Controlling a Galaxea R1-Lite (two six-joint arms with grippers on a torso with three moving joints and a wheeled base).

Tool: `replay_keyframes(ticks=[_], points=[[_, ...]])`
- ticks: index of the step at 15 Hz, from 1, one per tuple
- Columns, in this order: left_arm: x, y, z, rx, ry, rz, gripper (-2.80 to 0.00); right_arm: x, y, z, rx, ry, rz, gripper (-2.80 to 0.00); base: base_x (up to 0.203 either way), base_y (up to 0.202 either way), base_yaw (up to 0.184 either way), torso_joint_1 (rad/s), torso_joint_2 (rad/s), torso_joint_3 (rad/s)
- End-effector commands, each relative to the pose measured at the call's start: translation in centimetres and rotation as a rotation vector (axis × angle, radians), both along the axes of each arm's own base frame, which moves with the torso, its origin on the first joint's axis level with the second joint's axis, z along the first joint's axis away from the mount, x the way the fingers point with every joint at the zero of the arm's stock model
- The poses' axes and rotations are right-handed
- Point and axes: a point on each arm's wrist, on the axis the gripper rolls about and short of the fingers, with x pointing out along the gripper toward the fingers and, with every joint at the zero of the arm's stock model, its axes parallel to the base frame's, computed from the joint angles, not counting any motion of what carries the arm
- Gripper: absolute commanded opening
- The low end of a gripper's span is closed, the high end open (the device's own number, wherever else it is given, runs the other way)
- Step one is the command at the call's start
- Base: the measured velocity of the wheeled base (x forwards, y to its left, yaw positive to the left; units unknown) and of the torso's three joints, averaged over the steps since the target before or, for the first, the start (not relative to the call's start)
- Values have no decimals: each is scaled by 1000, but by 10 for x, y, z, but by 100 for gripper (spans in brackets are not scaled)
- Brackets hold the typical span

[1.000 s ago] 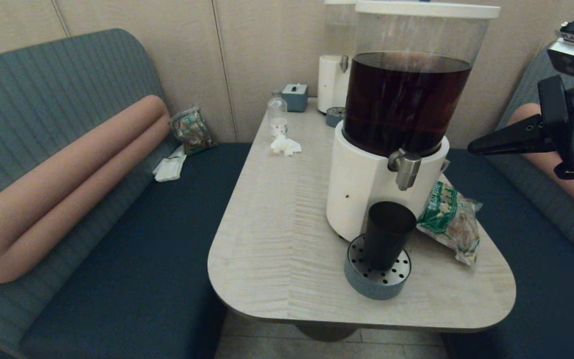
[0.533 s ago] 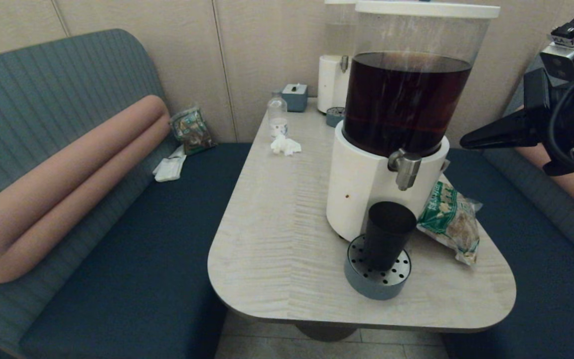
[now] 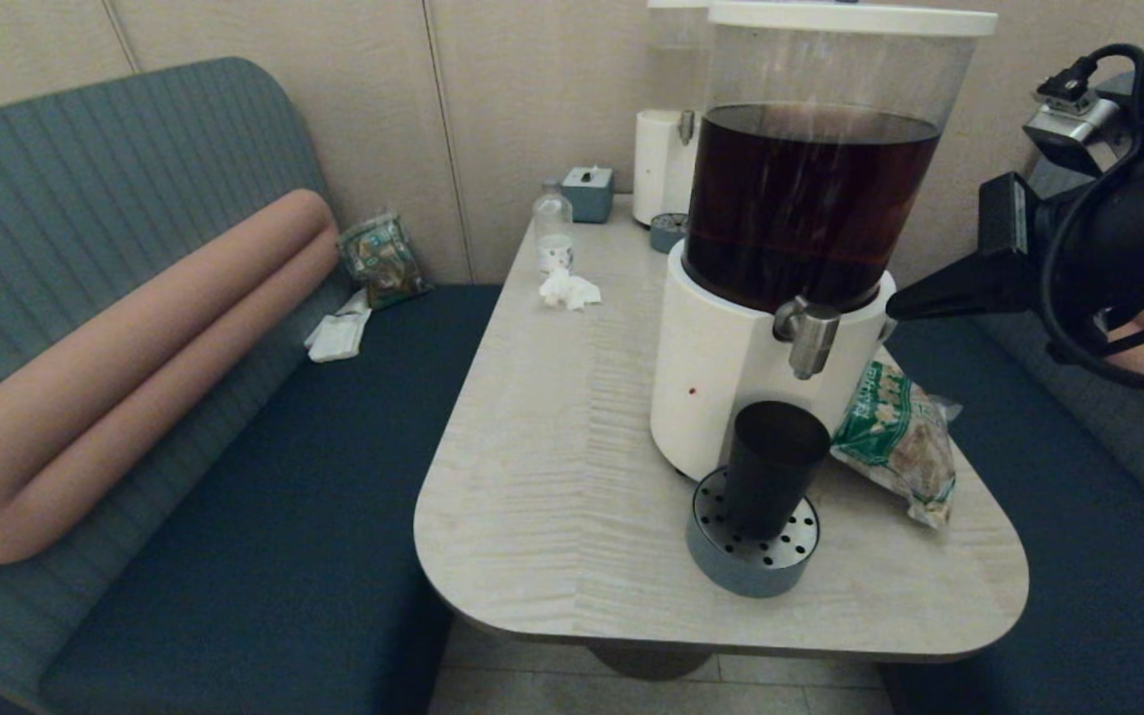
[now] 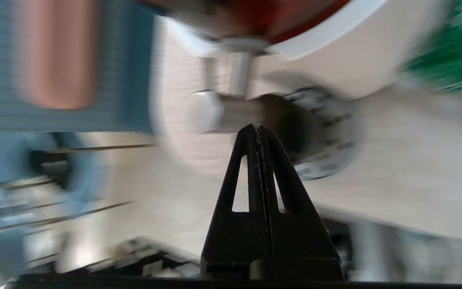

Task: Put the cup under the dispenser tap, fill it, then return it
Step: Turn on the faucet

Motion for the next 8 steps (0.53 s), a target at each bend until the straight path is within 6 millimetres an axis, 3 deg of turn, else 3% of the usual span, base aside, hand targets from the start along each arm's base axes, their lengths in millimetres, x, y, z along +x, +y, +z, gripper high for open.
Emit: replay_keyframes(ticks=[1, 8], points=[[0, 0, 0, 0, 0, 1, -280, 4, 11, -8, -78, -2, -6, -280, 0, 0, 0, 0, 0, 0], [0, 0, 0, 0, 1, 1, -280, 17, 28, -14, -72, -29, 32, -280, 0, 0, 0, 0, 0, 0]])
